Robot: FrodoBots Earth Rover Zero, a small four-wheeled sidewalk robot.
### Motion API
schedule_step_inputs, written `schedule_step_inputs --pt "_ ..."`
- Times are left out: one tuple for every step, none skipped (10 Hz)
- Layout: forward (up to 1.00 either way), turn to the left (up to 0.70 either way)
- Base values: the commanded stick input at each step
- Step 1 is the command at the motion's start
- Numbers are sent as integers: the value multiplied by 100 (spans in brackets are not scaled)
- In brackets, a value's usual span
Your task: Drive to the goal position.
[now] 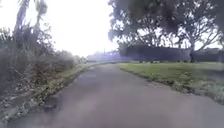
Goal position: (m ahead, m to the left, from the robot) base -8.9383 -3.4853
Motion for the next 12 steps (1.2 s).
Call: schedule_step_inputs --pt "85 0" --pt "85 0" --pt "85 0" --pt "85 0" --pt "85 0" --pt "85 0" --pt "85 0" --pt "85 0" --pt "85 0" --pt "85 0" --pt "85 0" --pt "85 0"
